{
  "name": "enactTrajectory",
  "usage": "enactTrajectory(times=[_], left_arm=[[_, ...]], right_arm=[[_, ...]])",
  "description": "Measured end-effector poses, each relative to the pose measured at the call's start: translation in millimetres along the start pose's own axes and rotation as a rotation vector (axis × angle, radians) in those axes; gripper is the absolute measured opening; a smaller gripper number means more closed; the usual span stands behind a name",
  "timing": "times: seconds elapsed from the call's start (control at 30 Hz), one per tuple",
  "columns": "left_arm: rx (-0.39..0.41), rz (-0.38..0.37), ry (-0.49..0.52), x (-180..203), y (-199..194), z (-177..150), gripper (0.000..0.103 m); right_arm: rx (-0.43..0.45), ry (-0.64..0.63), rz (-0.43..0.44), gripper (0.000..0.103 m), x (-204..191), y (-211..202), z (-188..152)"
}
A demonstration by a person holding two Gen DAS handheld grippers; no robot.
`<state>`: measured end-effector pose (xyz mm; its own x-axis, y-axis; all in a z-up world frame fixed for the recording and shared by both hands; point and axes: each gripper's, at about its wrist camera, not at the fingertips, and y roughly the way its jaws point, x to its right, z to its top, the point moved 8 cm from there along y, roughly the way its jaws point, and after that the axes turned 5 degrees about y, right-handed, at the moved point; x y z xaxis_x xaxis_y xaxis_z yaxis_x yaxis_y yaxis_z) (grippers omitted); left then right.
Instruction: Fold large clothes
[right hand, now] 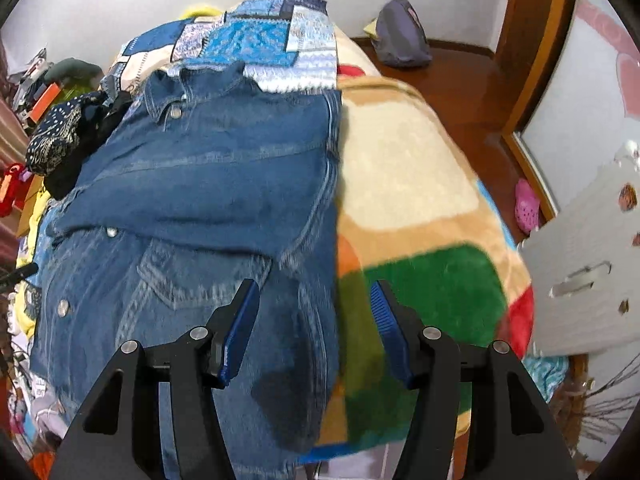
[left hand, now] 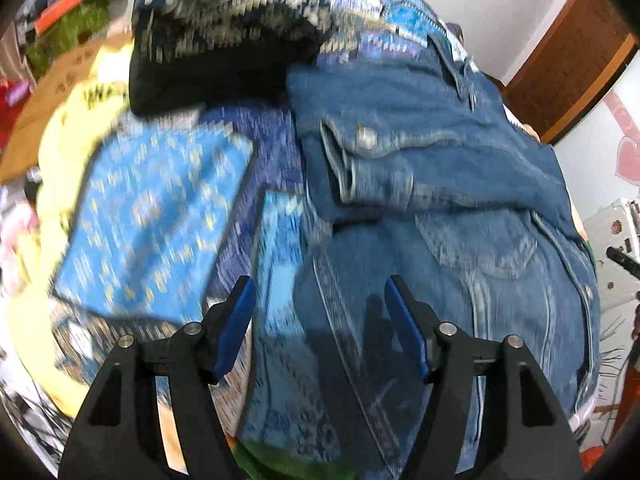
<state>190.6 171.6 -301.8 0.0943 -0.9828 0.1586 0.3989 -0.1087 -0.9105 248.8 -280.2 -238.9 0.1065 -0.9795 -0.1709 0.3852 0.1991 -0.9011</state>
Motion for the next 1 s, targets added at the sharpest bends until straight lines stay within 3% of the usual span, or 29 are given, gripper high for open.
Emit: enactTrajectory(times=[0.17,0.33,0.5,0.53,0.57,0.6,0.63,0.7,0.77,1.0], left_arm=[[-0.079,-0.092,-0.071,6.9,16.4,-33.9,0.066],[-0.081,-0.166,-0.147,13.4,12.4,-47.9,0.066],[-0.083,-0.235,-0.134,31.4,3.5,-55.5,0.066],[-0.083,-0.253,-0.128,36.5,2.1,-56.6,0.066],[-0.076,-0.272,-0.116,43.1,-0.3,-57.7,0.065],[-0.065,-0.266,-0.101,47.6,-0.7,-57.6,0.059],[-0.047,-0.257,-0.078,51.7,-2.8,-56.3,0.053],[-0.030,-0.249,-0.053,56.8,-6.3,-52.3,0.023],[-0.022,-0.253,-0.056,58.8,-10.3,-46.1,0.010],[0.071,-0.260,-0.031,67.4,-41.0,-12.8,0.008]], right_arm=[[-0.067,0.051,0.044,0.054,6.3,13.2,-28.2],[-0.110,0.085,0.116,0.054,4.5,21.9,-49.5],[-0.113,0.143,0.181,0.053,6.2,30.0,-55.6],[-0.115,0.171,0.203,0.051,7.4,31.1,-57.2],[-0.110,0.187,0.229,0.038,6.5,30.3,-57.6],[-0.105,0.192,0.269,0.027,2.4,29.0,-57.3],[-0.100,0.186,0.278,0.026,-1.1,27.9,-56.9],[-0.076,0.159,0.232,0.013,-4.8,25.2,-53.5],[-0.044,0.161,0.239,0.012,-7.2,19.7,-47.6],[0.077,0.138,0.317,0.012,-26.3,-11.1,-5.8]])
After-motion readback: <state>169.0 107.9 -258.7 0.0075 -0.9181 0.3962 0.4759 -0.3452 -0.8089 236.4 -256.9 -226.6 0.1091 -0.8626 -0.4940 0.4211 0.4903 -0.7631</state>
